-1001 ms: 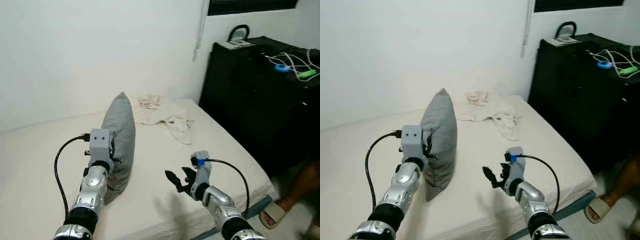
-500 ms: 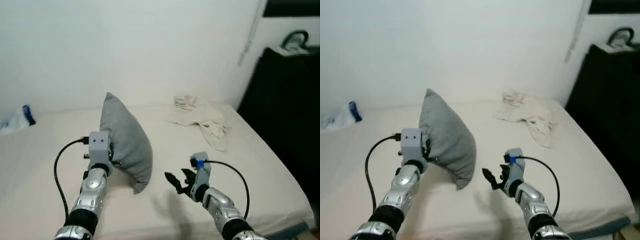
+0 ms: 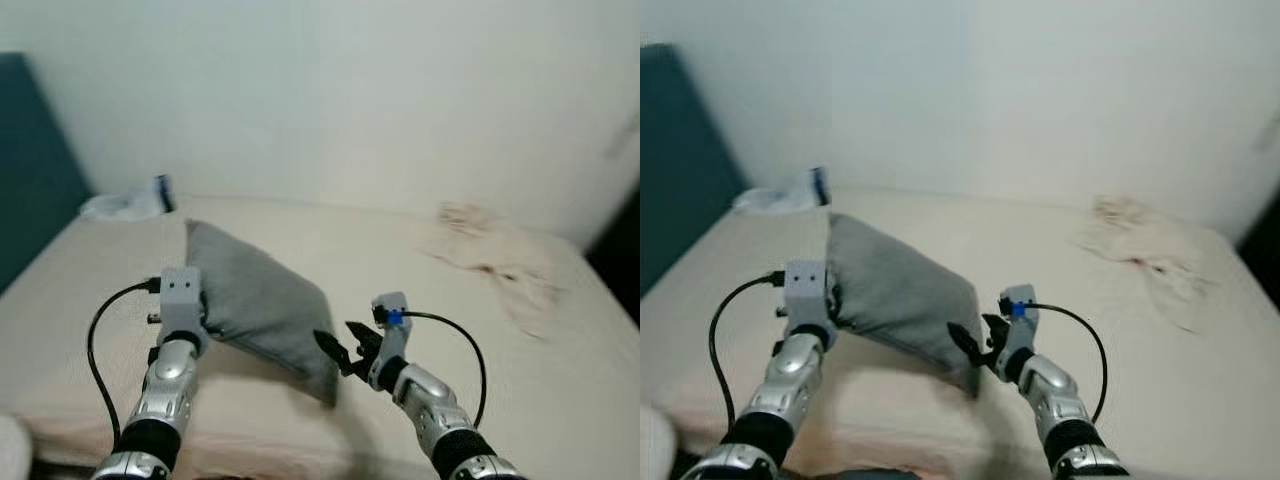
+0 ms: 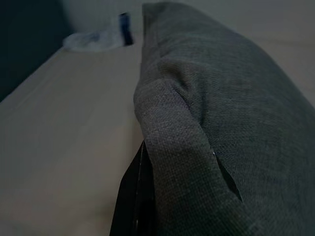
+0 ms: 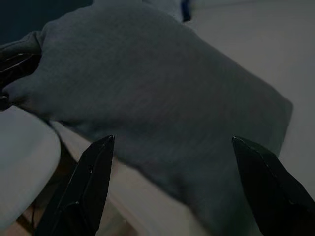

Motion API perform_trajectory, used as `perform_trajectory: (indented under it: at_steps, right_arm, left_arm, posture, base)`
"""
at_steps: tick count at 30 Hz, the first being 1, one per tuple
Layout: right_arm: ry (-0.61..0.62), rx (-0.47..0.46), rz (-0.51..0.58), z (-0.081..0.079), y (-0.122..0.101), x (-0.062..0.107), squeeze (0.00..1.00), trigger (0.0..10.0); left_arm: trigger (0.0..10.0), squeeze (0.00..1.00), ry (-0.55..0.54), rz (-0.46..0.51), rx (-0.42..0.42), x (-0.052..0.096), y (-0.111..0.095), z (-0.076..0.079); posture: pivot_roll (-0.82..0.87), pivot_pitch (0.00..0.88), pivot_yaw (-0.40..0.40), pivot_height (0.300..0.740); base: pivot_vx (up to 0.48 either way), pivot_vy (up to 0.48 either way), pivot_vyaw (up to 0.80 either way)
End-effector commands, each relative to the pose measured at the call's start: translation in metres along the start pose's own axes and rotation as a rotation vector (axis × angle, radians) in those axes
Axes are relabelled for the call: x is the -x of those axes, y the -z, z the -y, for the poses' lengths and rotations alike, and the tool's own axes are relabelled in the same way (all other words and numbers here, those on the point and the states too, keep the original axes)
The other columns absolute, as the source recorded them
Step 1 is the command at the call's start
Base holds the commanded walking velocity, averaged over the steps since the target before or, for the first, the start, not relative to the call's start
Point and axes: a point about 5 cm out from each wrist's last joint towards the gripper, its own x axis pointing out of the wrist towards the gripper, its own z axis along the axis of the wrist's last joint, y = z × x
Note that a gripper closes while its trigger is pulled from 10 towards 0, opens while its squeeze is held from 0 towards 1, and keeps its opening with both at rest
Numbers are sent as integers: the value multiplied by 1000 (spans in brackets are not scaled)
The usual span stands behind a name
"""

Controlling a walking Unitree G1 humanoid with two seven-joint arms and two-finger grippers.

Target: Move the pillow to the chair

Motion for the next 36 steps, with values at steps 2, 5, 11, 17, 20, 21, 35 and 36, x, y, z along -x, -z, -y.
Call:
perform_trajectory:
  at_steps: [2, 5, 11, 17, 20, 21, 35, 36]
  right_arm:
    - [-3, -14, 15, 0, 0, 1, 0, 10000]
    - [-5, -15, 16, -1, 0, 1, 0, 10000]
    - [-16, -21, 40, -3, -2, 0, 0, 10000]
    - [-20, -22, 62, -3, -6, -2, 0, 10000]
    - [-18, -19, 73, -3, -8, -2, 0, 10000]
    - [-17, -19, 75, -3, -9, -2, 0, 10000]
    - [-27, -24, 96, -7, -11, -4, 0, 10000]
    - [-29, -26, 97, -7, -11, -5, 0, 10000]
  left_arm:
    - [10000, 0, -3, 26, -23, -1, -5, 1]
    - [10000, 0, -4, 25, -27, -1, -5, 2]
    - [10000, 0, -3, 36, -44, -3, -8, 4]
    - [10000, 0, -10, 63, -51, -4, -15, 3]
    - [10000, 0, -7, 96, -61, -6, -22, 4]
    - [10000, 0, -6, 101, -63, -6, -24, 4]
    - [10000, 0, 23, 147, -99, -5, -31, 9]
    - [10000, 0, 18, 148, -102, -6, -31, 7]
  posture:
    - [-8, 0, -53, 740]
    - [-11, 0, -50, 740]
    - [-13, 0, -47, 740]
    - [-12, 0, -46, 740]
    - [-9, 0, -49, 740]
    - [-9, 0, -49, 740]
    - [-4, 0, -47, 740]
    - [-4, 0, -48, 740]
  base:
    - [0, 0, 712]
    - [0, 0, 712]
    - [0, 0, 712]
    - [0, 0, 716]
    - [0, 0, 712]
    - [0, 0, 712]
    - [0, 0, 713]
    - [0, 0, 706]
